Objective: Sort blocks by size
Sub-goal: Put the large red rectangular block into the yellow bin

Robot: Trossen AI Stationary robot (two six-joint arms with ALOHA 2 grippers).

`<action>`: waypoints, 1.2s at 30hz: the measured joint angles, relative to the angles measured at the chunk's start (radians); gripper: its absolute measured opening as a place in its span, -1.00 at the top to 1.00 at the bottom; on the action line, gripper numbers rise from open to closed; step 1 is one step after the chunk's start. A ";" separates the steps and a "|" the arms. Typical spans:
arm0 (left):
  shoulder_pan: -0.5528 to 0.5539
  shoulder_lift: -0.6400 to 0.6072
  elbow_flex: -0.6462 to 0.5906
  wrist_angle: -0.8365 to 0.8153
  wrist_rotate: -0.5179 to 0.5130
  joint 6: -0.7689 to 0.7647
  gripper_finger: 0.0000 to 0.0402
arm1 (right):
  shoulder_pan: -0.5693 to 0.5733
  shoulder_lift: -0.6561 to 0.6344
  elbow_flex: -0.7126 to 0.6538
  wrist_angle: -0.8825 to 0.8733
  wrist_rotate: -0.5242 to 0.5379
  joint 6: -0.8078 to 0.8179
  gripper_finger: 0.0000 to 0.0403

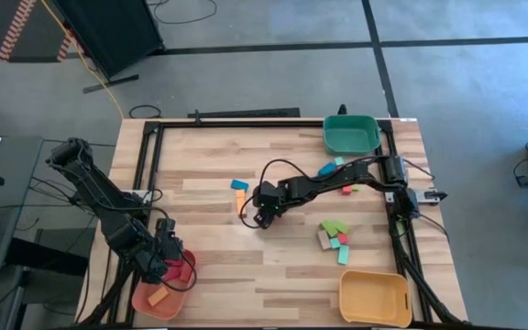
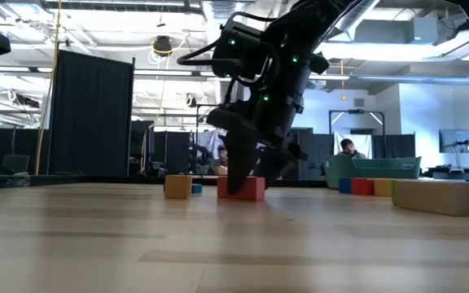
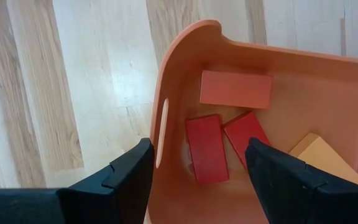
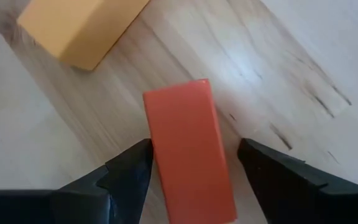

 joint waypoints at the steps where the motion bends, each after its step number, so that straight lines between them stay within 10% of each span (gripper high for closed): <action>1: 0.000 0.000 0.000 0.000 0.000 0.000 -0.20 | 0.000 0.000 0.000 -0.002 0.000 -0.014 -0.41; 12: 0.005 0.000 0.000 0.001 -0.016 0.001 -0.20 | 0.020 0.002 -0.002 -0.021 0.005 -0.124 0.23; 36: 0.240 0.000 0.000 0.265 -0.122 0.458 -0.20 | 0.307 -0.290 -0.006 -0.444 -0.003 -0.035 0.22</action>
